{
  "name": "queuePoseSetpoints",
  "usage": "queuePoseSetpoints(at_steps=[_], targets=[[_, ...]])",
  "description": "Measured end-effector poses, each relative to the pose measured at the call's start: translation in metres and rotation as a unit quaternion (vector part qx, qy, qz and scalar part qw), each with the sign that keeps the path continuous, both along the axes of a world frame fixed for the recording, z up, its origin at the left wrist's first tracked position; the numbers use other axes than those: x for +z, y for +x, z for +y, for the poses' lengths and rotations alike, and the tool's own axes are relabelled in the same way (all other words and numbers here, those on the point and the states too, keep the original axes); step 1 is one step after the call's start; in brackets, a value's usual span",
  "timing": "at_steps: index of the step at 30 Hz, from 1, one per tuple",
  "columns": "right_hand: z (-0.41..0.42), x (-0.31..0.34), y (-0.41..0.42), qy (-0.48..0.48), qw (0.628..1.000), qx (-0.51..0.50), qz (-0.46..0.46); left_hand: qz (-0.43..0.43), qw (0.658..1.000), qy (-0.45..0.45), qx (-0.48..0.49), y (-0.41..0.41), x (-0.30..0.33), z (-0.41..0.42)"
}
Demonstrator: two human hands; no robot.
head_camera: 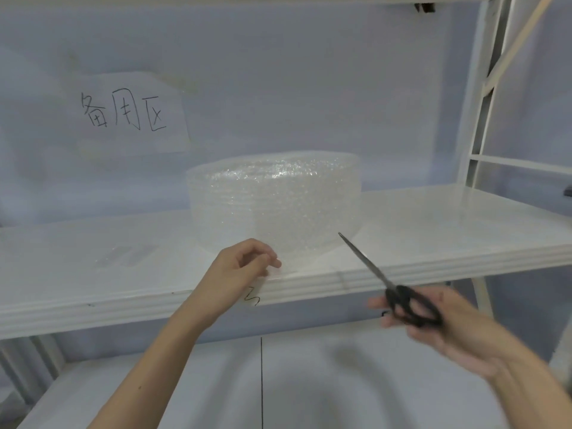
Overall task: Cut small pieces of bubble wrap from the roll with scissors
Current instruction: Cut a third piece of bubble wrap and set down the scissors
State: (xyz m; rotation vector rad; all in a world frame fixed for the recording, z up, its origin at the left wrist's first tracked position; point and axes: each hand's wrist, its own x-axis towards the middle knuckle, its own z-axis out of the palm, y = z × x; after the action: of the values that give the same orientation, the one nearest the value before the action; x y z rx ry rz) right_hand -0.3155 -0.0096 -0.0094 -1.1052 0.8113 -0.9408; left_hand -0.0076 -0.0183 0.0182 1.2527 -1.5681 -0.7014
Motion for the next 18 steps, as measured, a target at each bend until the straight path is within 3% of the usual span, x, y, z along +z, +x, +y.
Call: queuePoseSetpoints(at_steps=[5, 18], targets=[[0.009, -0.039, 0.052, 0.023, 0.993, 0.108, -0.048, 0.01, 1.0, 0.024, -0.014, 0.01, 0.005, -0.002], [0.002, -0.06, 0.109, 0.009, 0.988, 0.151, -0.037, -0.027, 0.999, 0.02, -0.009, 0.014, 0.002, -0.008]])
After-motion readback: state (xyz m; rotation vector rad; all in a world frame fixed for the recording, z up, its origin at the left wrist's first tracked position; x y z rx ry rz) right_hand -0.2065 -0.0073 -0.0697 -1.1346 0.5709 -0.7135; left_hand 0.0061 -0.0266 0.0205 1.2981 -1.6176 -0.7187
